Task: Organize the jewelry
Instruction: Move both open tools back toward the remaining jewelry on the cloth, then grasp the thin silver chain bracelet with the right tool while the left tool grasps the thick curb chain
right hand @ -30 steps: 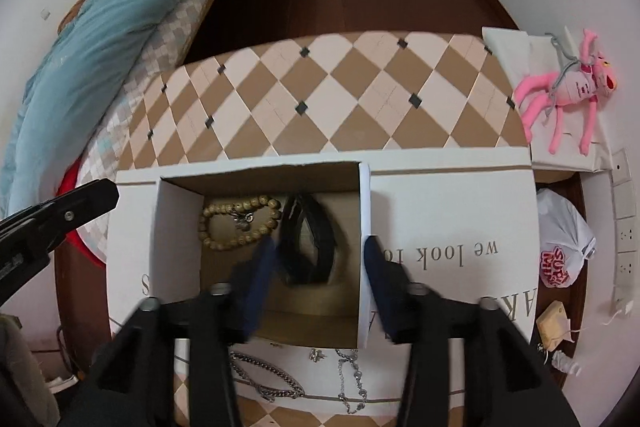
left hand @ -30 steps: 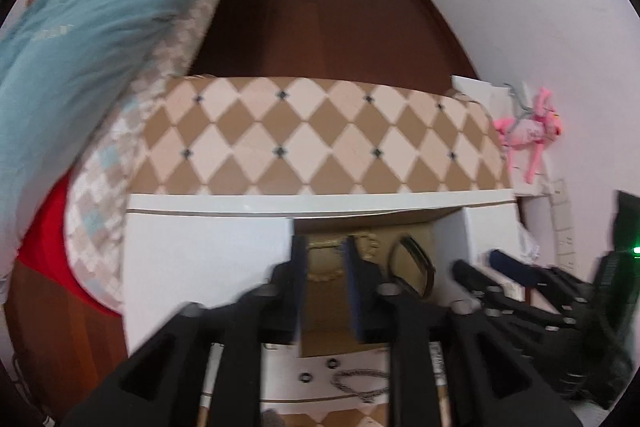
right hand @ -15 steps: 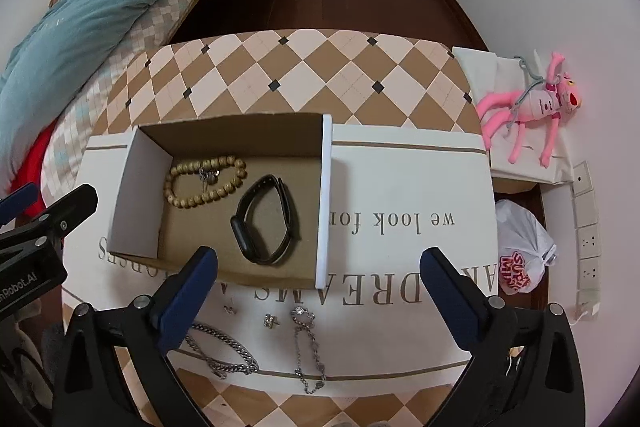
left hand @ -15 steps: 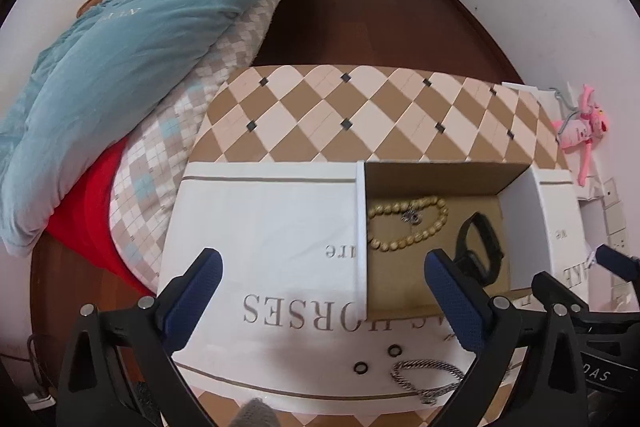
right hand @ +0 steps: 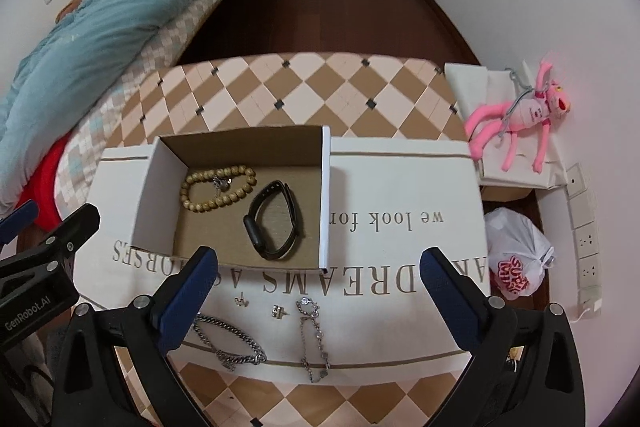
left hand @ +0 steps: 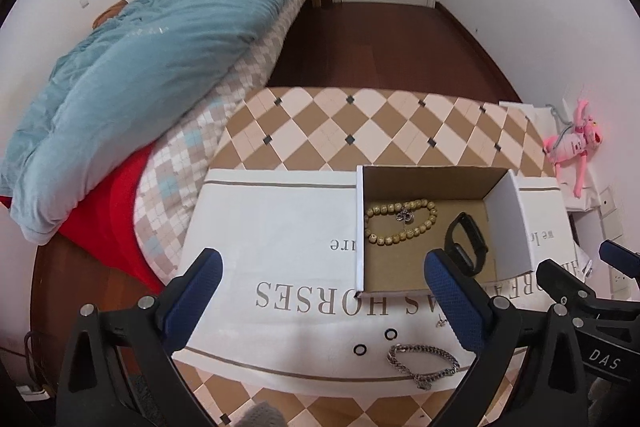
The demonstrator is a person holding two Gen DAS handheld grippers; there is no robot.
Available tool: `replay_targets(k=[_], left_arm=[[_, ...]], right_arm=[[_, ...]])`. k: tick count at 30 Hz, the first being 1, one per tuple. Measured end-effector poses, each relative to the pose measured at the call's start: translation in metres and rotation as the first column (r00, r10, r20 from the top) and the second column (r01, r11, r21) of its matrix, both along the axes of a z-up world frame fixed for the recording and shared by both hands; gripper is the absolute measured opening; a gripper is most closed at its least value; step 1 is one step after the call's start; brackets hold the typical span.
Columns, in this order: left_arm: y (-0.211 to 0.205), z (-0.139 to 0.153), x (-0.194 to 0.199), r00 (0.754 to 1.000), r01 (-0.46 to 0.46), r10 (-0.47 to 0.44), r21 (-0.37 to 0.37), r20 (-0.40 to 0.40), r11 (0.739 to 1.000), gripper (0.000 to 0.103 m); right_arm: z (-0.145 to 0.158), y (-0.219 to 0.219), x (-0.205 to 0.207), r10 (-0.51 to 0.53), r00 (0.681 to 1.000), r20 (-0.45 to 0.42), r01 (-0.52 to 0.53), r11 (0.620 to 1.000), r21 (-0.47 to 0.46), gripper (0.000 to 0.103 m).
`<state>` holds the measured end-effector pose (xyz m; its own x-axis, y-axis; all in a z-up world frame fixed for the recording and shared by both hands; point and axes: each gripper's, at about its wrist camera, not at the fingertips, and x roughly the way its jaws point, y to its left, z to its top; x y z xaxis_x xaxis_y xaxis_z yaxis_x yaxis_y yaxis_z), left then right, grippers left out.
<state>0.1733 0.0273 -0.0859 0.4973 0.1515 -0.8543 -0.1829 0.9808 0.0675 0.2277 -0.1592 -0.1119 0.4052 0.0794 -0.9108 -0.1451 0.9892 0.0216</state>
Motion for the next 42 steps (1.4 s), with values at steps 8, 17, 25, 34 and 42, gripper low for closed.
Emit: replay_targets(k=[8,17,25,34,42], left_arm=[[-0.001,0.033,-0.032,0.998,0.007,-0.007,-0.006,0.06,1.0,0.103],[0.001,0.059,-0.062,0.996,0.002,0.002,-0.043,0.094,0.999,0.103],[0.006,0.045,-0.078,0.996,-0.049,0.05,-0.021,0.074,0.999,0.103],[0.005,-0.055,-0.082,0.989,-0.101,0.098,-0.024,-0.114,0.995,0.103],[-0.006,-0.106,-0.078,0.971,-0.082,0.079,-0.003,-0.224,0.997,0.103]], right_arm=[[0.039,-0.003,-0.03,0.0,0.997,0.075,0.0,1.0,0.001,0.102],[0.079,-0.002,-0.059,-0.002,0.99,0.139,-0.003,0.999,0.033,0.102],[0.074,-0.011,-0.078,-0.026,0.995,0.096,0.019,0.997,0.079,0.102],[-0.036,-0.055,-0.082,-0.159,0.977,-0.145,0.174,0.98,0.097,0.081],[-0.113,-0.052,-0.081,-0.167,0.957,-0.236,0.196,0.975,0.103,0.052]])
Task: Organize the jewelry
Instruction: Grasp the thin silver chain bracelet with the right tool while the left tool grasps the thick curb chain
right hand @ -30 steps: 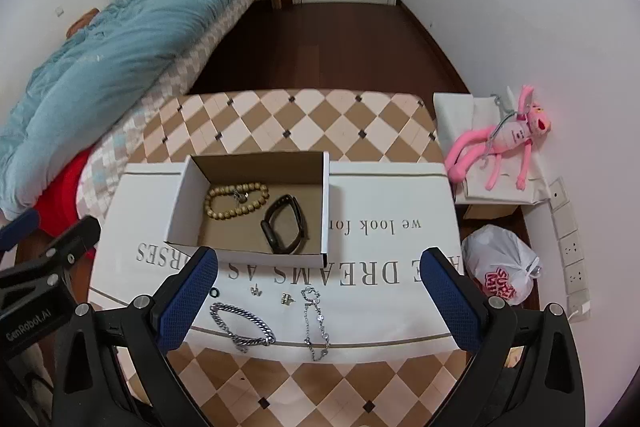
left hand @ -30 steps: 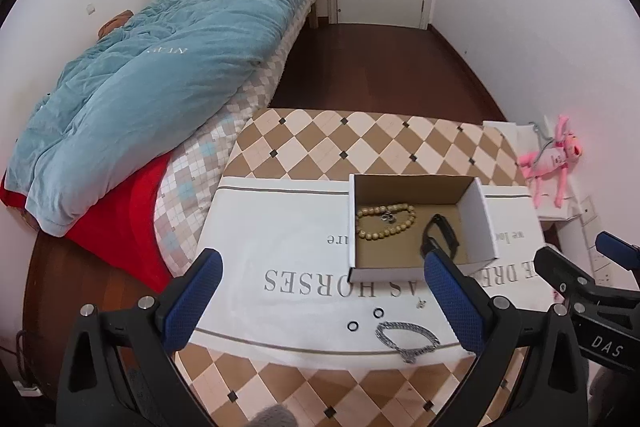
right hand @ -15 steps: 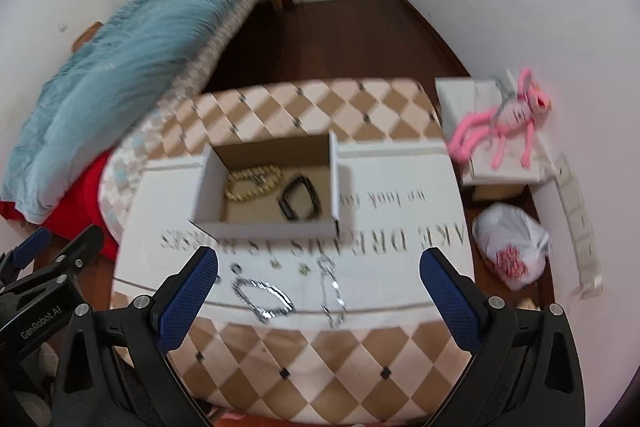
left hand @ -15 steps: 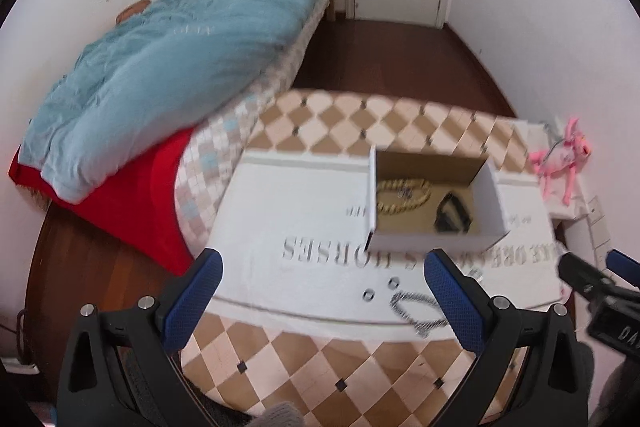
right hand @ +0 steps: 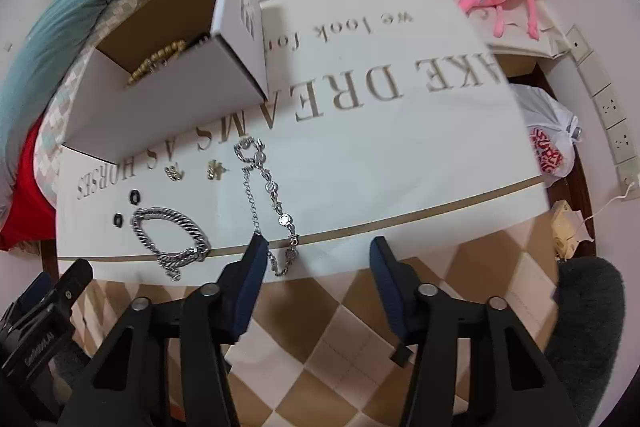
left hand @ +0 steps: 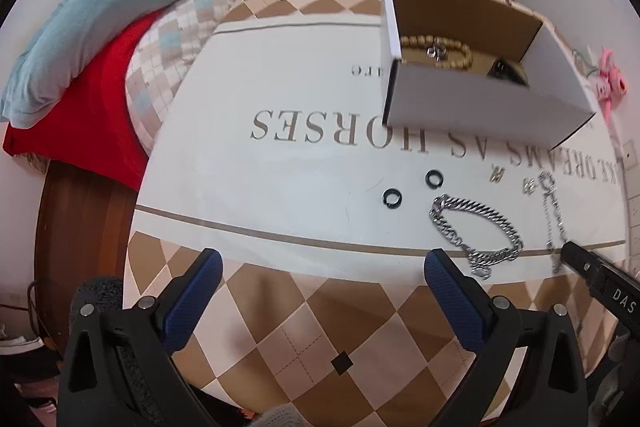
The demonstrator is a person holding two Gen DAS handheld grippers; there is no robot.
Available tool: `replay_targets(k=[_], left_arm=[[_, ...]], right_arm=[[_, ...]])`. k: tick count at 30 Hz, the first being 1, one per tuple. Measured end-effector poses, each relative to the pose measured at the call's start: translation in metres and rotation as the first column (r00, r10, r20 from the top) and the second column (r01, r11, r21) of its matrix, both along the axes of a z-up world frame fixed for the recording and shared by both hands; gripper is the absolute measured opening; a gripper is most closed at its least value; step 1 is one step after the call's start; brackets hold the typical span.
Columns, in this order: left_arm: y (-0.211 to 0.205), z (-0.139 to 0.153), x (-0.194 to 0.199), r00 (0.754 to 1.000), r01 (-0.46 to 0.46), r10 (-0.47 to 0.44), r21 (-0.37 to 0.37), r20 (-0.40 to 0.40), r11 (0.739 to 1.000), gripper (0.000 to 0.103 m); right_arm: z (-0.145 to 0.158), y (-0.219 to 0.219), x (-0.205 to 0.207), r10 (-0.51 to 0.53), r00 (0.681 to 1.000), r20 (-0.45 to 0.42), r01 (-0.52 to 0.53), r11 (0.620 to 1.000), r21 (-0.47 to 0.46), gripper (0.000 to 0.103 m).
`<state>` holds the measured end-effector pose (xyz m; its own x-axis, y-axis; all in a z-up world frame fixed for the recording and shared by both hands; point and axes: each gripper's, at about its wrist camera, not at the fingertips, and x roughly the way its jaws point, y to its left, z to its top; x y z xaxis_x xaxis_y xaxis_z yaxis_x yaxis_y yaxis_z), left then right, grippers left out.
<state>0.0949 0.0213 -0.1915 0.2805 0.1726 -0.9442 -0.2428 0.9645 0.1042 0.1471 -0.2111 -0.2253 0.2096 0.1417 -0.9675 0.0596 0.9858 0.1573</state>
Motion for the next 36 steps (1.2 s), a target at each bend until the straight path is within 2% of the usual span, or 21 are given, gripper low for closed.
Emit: replay_targets(k=[2,4,6,7,8,9,12,14,16,17,18,20,22,27,28,30,32,36], left_arm=[[0.0,-0.003,0.001,1.0,0.006,-0.006,0.005,-0.01,1.0,0.103],[0.001,-0.005,0.002,1.0,0.008,-0.008,0.011,-0.016,1.0,0.103],[0.0,-0.007,0.003,1.0,0.013,-0.013,0.009,-0.025,1.0,0.103],[-0.001,-0.008,0.003,0.999,0.015,-0.015,0.004,-0.03,1.0,0.103],[-0.003,-0.009,0.004,0.999,0.022,-0.022,-0.003,-0.033,1.0,0.103],[-0.005,-0.01,0.004,0.999,0.029,-0.029,-0.006,-0.036,1.0,0.103],[-0.007,-0.01,0.008,0.998,0.043,-0.044,-0.03,-0.035,0.999,0.102],[-0.008,-0.011,0.01,0.998,0.045,-0.048,-0.079,-0.037,0.996,0.102],[-0.006,-0.014,0.015,0.998,0.038,-0.047,-0.186,-0.045,0.982,0.092],[-0.006,-0.015,0.017,0.998,0.029,-0.042,-0.225,-0.052,0.974,0.074],[-0.005,-0.018,0.02,0.997,0.019,-0.037,-0.271,-0.061,0.963,0.065],[-0.007,-0.024,0.027,0.997,0.0,-0.028,-0.338,-0.078,0.941,0.063],[-0.011,-0.028,0.034,0.996,0.0,-0.031,-0.36,-0.081,0.933,0.062],[-0.028,-0.027,0.049,0.996,0.024,-0.051,-0.326,-0.072,0.945,0.06],[-0.033,-0.027,0.051,0.995,0.04,-0.065,-0.31,-0.07,0.95,0.055],[-0.043,-0.025,0.055,0.992,0.089,-0.106,-0.235,-0.063,0.968,0.023],[-0.052,-0.025,0.056,0.986,0.134,-0.15,-0.205,-0.067,0.97,0.005],[-0.062,-0.019,0.051,0.98,0.182,-0.194,-0.19,-0.045,0.965,0.005]], right_arm=[[-0.001,0.006,0.001,0.026,0.999,0.034,-0.025,1.0,-0.017,0.044],[-0.001,0.014,0.001,0.059,0.997,0.05,-0.056,0.997,-0.05,0.04],[-0.002,0.026,0.0,0.118,0.99,0.071,-0.108,0.985,-0.138,0.037],[-0.002,0.032,-0.002,0.142,0.987,0.079,-0.126,0.976,-0.177,0.032],[-0.002,0.036,-0.005,0.161,0.982,0.095,-0.142,0.973,-0.182,0.012],[-0.001,0.038,-0.007,0.172,0.98,0.1,-0.151,0.97,-0.191,0.005],[0.0,0.035,-0.01,0.165,0.982,0.089,-0.148,0.975,-0.165,0.005],[0.003,0.026,-0.015,0.145,0.985,0.092,-0.131,0.981,-0.142,0.005],[0.009,0.016,-0.019,0.12,0.988,0.101,-0.108,0.988,-0.113,0.005],[0.014,0.013,-0.017,0.114,0.988,0.101,-0.103,0.989,-0.105,0.005],[0.017,0.011,-0.019,0.106,0.989,0.102,-0.096,0.99,-0.099,0.005],[0.021,0.004,-0.018,0.085,0.991,0.107,-0.076,0.993,-0.089,0.005],[0.022,-0.001,-0.016,0.066,0.992,0.107,-0.058,0.995,-0.084,0.005],[0.018,-0.013,-0.009,0.026,0.996,0.089,-0.021,0.998,-0.06,0.005],[0.016,-0.014,-0.007,0.024,0.996,0.084,-0.019,0.998,-0.058,0.005],[0.014,-0.015,-0.005,0.018,0.997,0.078,-0.013,0.998,-0.058,0.005],[0.012,-0.016,-0.006,0.01,0.997,0.073,-0.006,0.999,-0.053,0.005],[0.013,-0.022,-0.005,-0.006,0.997,0.074,0.008,1.0,-0.026,0.005]])
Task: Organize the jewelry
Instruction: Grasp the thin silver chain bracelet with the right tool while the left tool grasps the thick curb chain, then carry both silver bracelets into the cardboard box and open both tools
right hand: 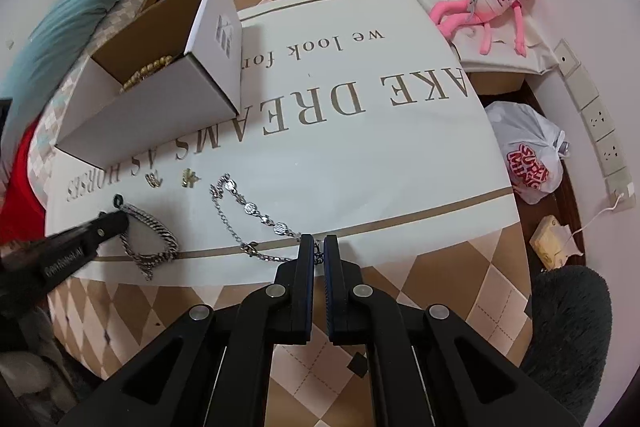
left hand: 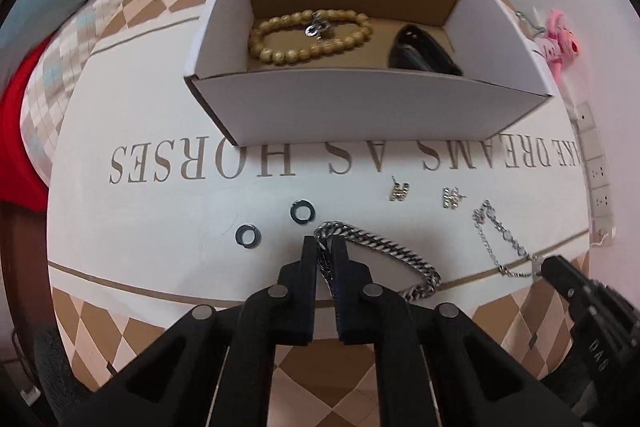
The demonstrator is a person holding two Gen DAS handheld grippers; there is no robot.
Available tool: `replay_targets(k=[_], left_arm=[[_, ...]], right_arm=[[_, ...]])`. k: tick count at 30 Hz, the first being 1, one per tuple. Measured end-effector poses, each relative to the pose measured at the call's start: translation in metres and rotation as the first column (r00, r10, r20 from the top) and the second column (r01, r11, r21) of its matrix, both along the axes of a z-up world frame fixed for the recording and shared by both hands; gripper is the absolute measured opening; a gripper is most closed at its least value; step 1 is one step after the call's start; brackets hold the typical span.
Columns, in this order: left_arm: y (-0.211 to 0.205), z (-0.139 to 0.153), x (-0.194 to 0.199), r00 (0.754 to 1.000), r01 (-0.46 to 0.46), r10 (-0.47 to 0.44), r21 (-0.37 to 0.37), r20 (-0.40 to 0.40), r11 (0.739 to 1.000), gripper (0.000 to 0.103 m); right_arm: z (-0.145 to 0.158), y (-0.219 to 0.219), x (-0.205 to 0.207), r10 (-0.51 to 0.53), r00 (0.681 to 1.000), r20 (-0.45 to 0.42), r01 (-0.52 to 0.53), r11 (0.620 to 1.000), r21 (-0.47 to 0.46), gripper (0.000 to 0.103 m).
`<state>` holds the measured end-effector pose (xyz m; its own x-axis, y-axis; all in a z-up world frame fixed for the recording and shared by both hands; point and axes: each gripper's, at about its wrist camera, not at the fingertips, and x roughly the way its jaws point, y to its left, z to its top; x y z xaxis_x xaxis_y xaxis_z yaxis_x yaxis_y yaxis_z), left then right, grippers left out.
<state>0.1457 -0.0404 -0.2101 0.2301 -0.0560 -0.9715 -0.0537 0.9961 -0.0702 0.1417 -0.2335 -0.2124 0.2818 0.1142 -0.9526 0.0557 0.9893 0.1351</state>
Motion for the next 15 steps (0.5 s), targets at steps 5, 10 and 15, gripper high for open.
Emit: replay_targets(k=[5,10,15], left_arm=[[0.004,0.03,-0.012,0.998,0.018,-0.015,-0.05,0.059,0.999,0.004],[0.018,0.068,-0.019,0.993,0.047,-0.032,-0.13,0.114,0.99,0.001],[0.026,0.108,-0.021,0.983,0.063,-0.031,-0.179,0.179,0.982,0.0]], right_arm=[[0.019,-0.004,-0.001,-0.002,0.999,0.034,0.0,0.997,0.072,0.005],[0.046,-0.002,0.001,0.02,0.997,0.073,-0.032,0.986,0.163,0.005],[0.075,0.004,0.003,0.051,0.993,0.107,-0.075,0.969,0.235,0.005]])
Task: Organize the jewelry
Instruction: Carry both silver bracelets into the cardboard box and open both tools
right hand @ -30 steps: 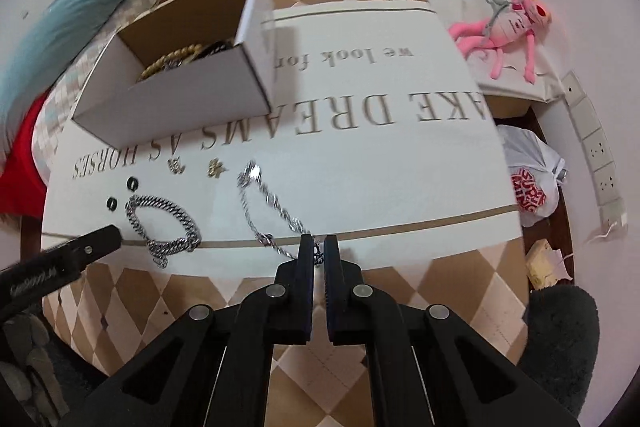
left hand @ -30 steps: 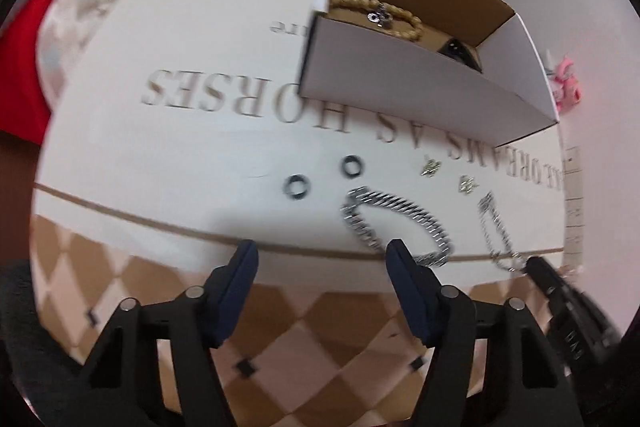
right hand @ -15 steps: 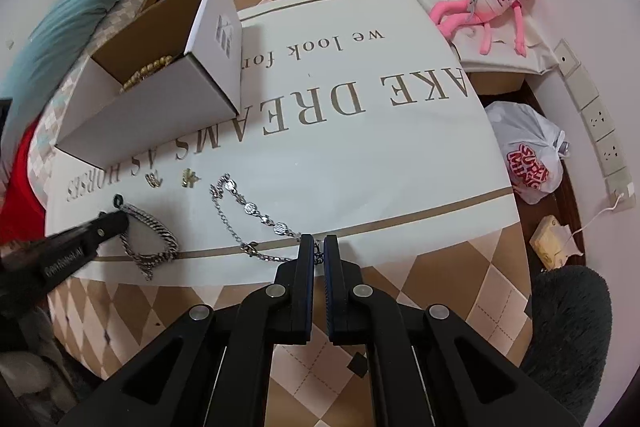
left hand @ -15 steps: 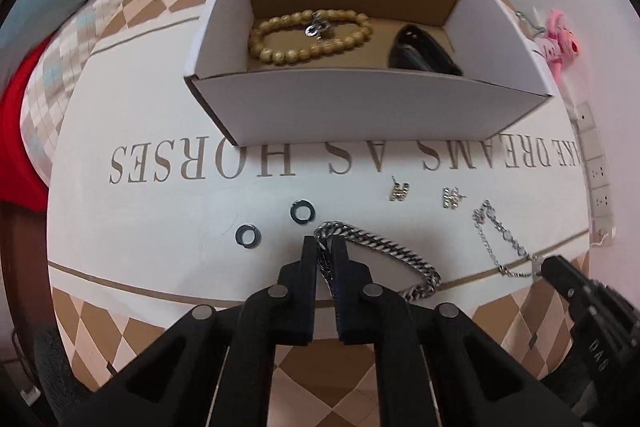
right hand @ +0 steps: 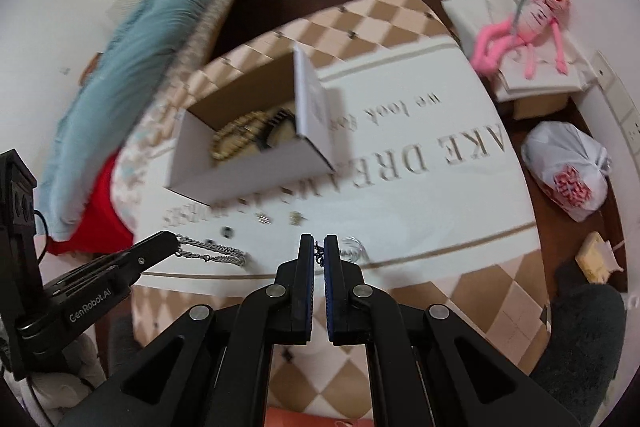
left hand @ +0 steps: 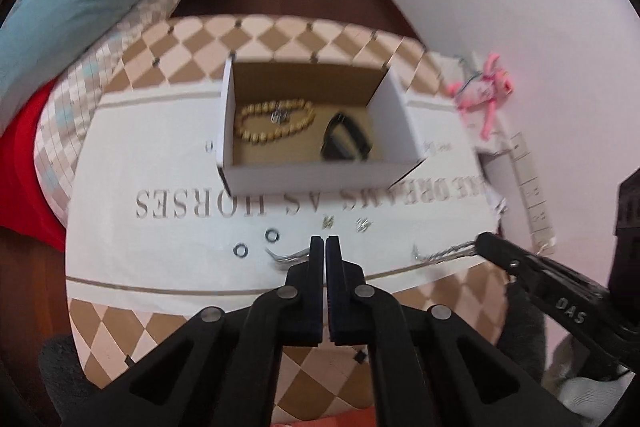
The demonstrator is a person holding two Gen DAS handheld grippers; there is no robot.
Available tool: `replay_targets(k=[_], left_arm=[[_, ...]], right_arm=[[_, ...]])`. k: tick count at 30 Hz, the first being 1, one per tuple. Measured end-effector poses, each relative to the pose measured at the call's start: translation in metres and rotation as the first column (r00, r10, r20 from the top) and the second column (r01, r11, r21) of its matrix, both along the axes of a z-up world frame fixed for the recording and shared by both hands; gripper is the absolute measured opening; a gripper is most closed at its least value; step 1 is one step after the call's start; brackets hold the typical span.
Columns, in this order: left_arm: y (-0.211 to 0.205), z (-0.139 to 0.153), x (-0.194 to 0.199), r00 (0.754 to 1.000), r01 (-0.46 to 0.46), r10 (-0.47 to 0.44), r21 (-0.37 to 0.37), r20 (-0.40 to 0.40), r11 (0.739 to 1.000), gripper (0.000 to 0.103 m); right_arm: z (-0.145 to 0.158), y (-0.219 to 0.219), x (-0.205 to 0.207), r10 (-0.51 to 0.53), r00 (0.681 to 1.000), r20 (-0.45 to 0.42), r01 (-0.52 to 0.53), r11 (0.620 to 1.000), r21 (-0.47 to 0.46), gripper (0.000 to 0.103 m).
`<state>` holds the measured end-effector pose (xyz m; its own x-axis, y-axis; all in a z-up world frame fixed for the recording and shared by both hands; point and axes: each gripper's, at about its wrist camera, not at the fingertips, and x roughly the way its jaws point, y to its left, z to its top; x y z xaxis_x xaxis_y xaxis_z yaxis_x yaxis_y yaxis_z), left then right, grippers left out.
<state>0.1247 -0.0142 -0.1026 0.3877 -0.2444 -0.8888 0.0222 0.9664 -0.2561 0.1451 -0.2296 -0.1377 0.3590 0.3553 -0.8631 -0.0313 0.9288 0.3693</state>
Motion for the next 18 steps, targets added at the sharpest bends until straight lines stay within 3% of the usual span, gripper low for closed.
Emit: replay_targets(k=[7,11,13,14,16,17,18], left_arm=[[0.006,0.063,0.012,0.992,0.015,-0.008,-0.051,0.124,0.999,0.0],[0.016,0.058,0.017,0.993,-0.016,0.019,-0.026,0.112,1.0,0.004],[0.02,0.037,0.018,0.998,-0.03,0.029,0.002,0.064,1.0,0.008],[0.022,0.027,0.018,0.998,-0.038,0.038,0.009,0.044,0.999,0.015],[0.026,0.002,0.015,0.998,-0.057,0.057,0.023,-0.005,0.998,0.04],[0.028,-0.012,0.012,0.997,-0.073,0.074,0.031,-0.035,0.997,0.061],[0.03,-0.025,0.009,0.995,-0.082,0.083,0.027,-0.057,0.996,0.062]], right_arm=[[0.058,0.014,0.016,0.054,0.994,0.094,-0.062,0.995,0.082,0.005],[0.081,0.023,0.026,0.075,0.986,0.149,-0.088,0.993,0.081,0.005],[0.082,0.026,0.029,0.08,0.985,0.151,-0.092,0.993,0.075,0.005],[0.078,0.027,0.029,0.08,0.986,0.144,-0.091,0.993,0.071,0.005],[0.063,0.028,0.028,0.079,0.99,0.118,-0.086,0.995,0.058,0.005],[0.054,0.028,0.027,0.076,0.992,0.101,-0.082,0.995,0.057,0.005],[0.041,0.027,0.025,0.071,0.995,0.075,-0.075,0.996,0.048,0.005]])
